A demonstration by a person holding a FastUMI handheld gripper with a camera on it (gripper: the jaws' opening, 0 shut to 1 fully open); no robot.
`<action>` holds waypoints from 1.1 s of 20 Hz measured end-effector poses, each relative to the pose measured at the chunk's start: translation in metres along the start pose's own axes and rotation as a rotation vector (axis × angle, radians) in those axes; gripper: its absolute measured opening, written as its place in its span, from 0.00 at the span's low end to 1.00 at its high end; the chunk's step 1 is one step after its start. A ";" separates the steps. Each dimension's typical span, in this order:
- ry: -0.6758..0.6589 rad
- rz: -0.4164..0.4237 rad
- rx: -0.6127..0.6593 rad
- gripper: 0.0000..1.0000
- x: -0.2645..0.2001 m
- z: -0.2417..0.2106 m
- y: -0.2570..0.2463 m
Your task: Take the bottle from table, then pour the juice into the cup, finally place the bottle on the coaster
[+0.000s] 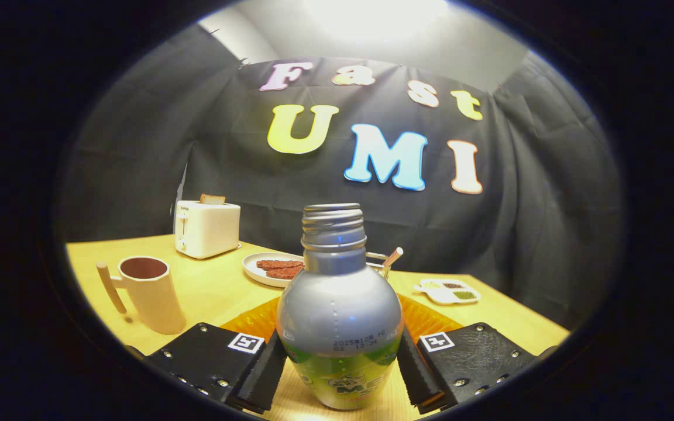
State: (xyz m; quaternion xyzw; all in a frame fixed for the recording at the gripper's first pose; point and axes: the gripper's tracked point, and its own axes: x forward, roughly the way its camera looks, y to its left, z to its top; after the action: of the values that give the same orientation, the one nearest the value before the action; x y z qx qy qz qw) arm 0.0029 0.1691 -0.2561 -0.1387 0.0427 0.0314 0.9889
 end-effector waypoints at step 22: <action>-0.150 -0.023 -0.719 0.82 0.043 0.032 0.087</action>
State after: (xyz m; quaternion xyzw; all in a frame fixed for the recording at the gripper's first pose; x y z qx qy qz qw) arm 0.0418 0.2639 -0.2537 -0.4752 -0.0451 0.0431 0.8777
